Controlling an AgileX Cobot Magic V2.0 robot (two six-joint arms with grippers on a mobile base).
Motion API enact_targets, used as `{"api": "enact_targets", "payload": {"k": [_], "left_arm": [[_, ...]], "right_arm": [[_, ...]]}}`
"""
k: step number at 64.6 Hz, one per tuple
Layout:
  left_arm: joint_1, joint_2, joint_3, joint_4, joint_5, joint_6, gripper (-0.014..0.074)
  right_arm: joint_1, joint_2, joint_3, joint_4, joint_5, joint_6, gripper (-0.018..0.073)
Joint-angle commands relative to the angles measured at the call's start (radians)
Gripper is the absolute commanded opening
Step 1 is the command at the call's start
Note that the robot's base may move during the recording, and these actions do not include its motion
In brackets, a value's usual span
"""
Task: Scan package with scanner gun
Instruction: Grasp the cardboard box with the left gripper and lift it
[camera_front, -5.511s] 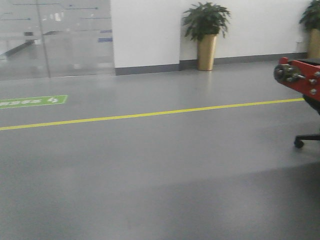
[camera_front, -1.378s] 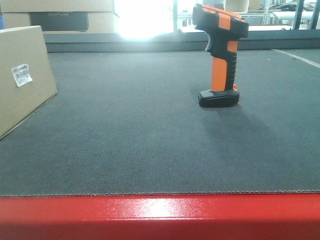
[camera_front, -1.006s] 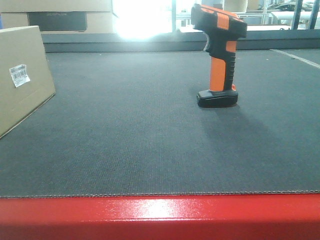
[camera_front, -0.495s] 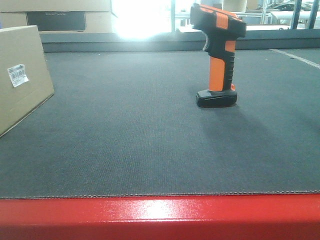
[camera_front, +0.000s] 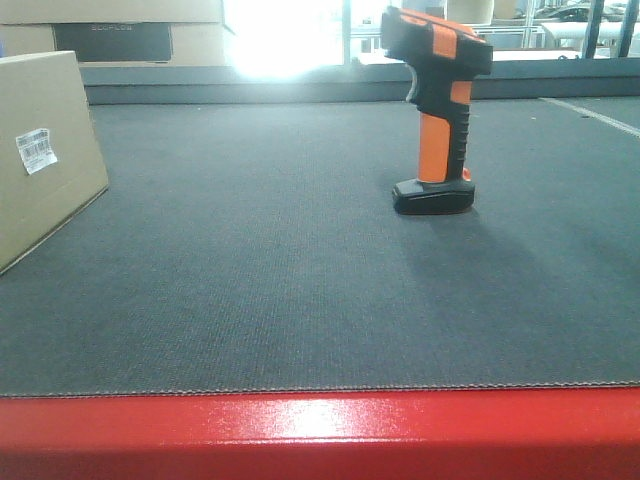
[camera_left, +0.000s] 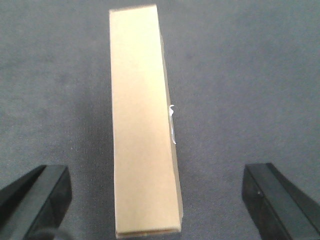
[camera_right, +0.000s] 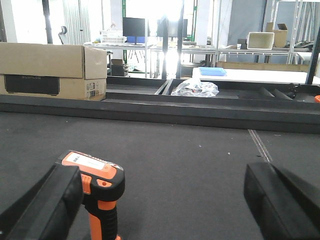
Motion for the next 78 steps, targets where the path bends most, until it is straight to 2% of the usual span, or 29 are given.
{"api": "enact_targets", "payload": {"k": [1, 4, 16, 28, 50, 64, 70, 75, 78], "left_arm": [[0.001, 0.082, -0.077, -0.01, 0.061, 0.013, 0.0601], [0.012, 0.132, -0.118, -0.017, 0.09, 0.013, 0.0601], [0.065, 0.259, -0.211, -0.03, 0.09, 0.038, 0.0601], [0.065, 0.342, -0.224, -0.058, 0.09, 0.087, 0.0601], [0.065, 0.454, -0.224, -0.072, 0.09, 0.088, 0.0601], [0.065, 0.461, -0.225, -0.069, 0.09, 0.088, 0.0596], [0.065, 0.461, -0.227, -0.069, 0.09, 0.088, 0.054], [0.065, 0.461, -0.227, -0.069, 0.09, 0.088, 0.0423], [0.065, 0.461, -0.227, -0.069, 0.09, 0.088, 0.0319]], "right_arm": [[0.002, 0.0, -0.006, -0.007, -0.025, -0.001, 0.0559], [0.002, 0.0, -0.006, -0.007, -0.025, -0.001, 0.0559], [0.001, 0.0, -0.006, -0.007, -0.024, -0.001, 0.0559], [0.001, 0.0, -0.006, -0.007, -0.022, -0.001, 0.0559], [0.001, 0.0, -0.006, -0.007, -0.022, -0.001, 0.0559], [0.001, 0.0, -0.006, -0.007, -0.02, -0.001, 0.0559], [0.001, 0.0, -0.006, -0.007, -0.018, -0.001, 0.0559], [0.001, 0.0, -0.006, -0.007, -0.015, -0.001, 0.0559], [0.001, 0.0, -0.006, -0.007, -0.013, -0.001, 0.0559]]}}
